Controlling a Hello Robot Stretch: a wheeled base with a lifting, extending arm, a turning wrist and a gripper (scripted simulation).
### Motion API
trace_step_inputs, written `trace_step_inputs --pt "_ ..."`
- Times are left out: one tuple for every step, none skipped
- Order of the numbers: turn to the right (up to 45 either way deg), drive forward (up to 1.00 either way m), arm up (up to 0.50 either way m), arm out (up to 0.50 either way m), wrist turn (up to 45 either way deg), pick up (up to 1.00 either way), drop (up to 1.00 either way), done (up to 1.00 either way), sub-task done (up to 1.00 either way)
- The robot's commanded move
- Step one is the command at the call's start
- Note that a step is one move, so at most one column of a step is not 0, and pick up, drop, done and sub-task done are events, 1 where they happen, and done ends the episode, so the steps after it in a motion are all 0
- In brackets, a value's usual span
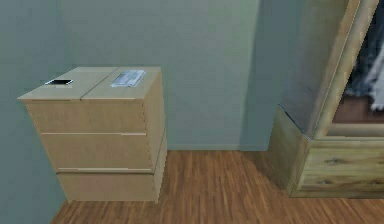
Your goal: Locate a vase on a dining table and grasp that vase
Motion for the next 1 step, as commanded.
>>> trace_step_inputs --pt "3.0 0.00 0.00 0.00 0.0 0.00 0.00 0.00 0.00"
